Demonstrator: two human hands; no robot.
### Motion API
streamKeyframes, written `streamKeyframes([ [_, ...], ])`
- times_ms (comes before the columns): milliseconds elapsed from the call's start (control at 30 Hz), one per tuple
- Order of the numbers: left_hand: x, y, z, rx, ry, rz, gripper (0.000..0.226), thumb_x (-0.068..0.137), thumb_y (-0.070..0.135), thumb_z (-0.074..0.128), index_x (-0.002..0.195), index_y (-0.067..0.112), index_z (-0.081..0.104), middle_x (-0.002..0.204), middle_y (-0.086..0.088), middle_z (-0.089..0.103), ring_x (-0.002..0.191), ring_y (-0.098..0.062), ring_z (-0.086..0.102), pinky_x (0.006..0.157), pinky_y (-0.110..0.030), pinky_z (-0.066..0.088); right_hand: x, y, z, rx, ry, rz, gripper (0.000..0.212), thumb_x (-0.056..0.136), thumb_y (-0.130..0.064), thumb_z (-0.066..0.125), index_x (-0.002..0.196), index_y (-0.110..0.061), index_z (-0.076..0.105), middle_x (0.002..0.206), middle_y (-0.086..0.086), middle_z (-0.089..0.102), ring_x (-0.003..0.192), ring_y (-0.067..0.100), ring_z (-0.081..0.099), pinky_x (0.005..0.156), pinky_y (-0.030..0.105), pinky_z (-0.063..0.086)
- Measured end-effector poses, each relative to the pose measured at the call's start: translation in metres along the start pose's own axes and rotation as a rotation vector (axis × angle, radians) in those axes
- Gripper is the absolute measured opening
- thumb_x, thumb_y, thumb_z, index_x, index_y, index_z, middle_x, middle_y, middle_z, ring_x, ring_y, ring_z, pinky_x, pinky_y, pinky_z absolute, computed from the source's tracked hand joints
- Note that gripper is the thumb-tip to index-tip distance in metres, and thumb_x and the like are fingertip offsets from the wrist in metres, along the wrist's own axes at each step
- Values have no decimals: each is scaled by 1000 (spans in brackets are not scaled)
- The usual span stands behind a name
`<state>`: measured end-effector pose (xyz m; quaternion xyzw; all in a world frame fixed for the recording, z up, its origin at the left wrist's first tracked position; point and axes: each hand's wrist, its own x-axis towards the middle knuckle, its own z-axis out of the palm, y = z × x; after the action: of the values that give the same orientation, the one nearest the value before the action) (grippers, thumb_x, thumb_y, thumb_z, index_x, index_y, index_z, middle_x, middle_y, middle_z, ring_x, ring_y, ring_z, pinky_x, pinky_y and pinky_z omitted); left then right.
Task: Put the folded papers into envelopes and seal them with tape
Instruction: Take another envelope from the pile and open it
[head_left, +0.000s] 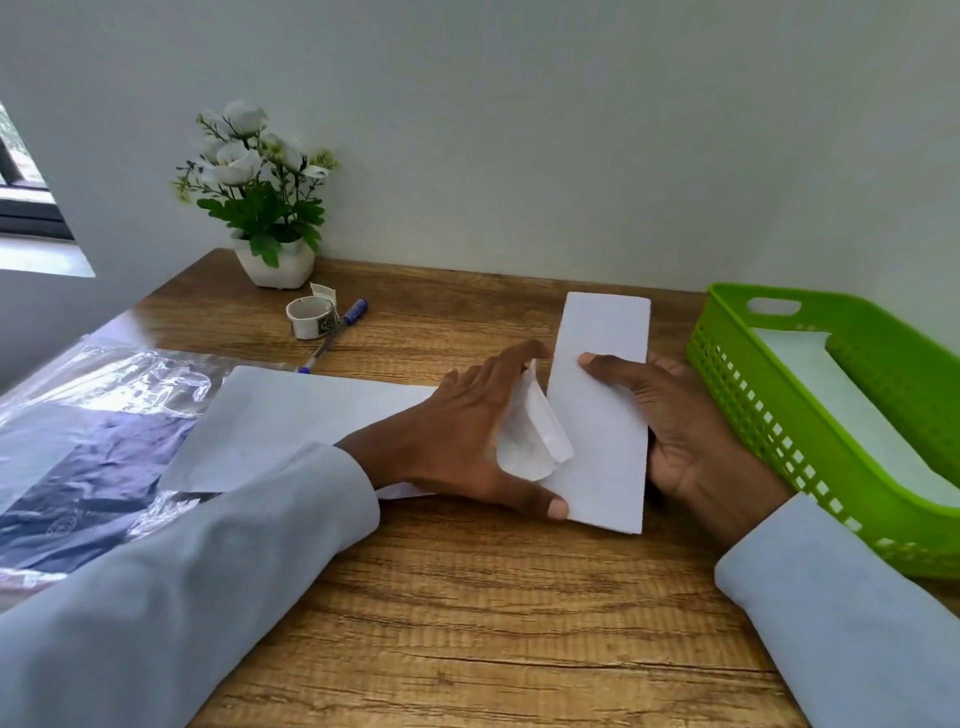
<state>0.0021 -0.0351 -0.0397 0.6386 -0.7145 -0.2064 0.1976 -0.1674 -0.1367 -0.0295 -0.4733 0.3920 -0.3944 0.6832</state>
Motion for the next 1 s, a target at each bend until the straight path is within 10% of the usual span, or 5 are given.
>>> streamKeyframes([
  [667,1,6,5,101,210,122,128,55,77,73,144,46,-14,159,5,15,146,-22,16,113,-32,-8,11,-10,-2,134,439,-382,18,91,-4,66,89,-22,63,91,-9,72,84,11,71,76,33,59],
  [1000,7,8,14,144,240,112,127,55,81,70,146,43,-11,160,10,11,147,-21,14,112,-37,-9,9,-3,9,318,454,-206,33,99,-7,54,131,-17,57,112,-3,69,92,12,68,72,29,56],
])
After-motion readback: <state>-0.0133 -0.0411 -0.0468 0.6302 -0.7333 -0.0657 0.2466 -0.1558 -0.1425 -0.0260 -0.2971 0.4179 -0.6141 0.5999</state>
